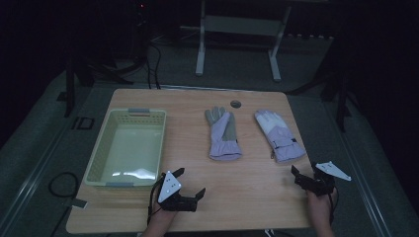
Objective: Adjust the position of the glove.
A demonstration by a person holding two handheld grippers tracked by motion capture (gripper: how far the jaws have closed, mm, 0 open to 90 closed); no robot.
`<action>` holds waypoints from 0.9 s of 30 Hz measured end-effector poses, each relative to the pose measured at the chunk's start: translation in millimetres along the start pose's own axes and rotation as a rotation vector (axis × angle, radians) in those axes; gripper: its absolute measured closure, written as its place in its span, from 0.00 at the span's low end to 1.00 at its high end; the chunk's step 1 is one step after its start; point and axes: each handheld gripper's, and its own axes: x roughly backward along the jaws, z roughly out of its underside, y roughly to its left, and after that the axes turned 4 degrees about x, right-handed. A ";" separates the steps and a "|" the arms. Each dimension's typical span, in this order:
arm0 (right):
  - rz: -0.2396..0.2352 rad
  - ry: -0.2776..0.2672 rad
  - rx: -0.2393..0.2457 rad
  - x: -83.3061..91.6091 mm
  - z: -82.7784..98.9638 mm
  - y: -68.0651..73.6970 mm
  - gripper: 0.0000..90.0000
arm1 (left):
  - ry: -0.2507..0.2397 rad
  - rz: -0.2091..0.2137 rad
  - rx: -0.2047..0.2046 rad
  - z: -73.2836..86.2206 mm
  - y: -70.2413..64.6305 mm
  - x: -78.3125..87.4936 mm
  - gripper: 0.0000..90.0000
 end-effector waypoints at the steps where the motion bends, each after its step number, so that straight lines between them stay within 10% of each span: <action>1: 0.000 0.001 0.005 0.1 0.0 0.5 0.15 | -0.004 -0.001 -0.002 0.2 -0.3 0.4 0.00; 19: -0.064 0.080 -0.033 2.2 -13.4 4.2 0.15 | -0.016 -0.001 -0.033 1.1 -3.3 1.4 0.00; 27: -0.091 0.089 0.042 3.1 -33.2 17.8 0.15 | -0.016 -0.001 -0.035 1.1 -3.5 1.5 0.00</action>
